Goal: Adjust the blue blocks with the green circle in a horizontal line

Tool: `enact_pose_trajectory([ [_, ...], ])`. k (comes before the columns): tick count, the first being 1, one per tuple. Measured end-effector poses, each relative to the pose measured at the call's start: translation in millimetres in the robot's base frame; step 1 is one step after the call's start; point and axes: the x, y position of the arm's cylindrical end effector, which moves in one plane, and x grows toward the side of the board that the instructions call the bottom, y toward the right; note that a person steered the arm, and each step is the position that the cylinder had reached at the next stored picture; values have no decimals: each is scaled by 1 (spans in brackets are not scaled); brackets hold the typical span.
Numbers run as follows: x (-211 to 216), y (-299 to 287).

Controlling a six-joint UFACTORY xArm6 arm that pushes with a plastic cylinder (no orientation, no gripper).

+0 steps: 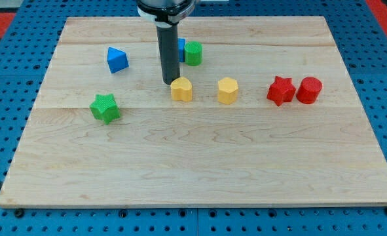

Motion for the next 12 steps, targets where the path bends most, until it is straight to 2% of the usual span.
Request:
enact_pose_trajectory([
  [1, 0, 0],
  [3, -33, 0],
  [5, -46, 37],
  [6, -68, 50],
  [7, -44, 25],
  [8, -45, 59],
  [9, -60, 47],
  [11, -54, -13],
  [12, -84, -35],
])
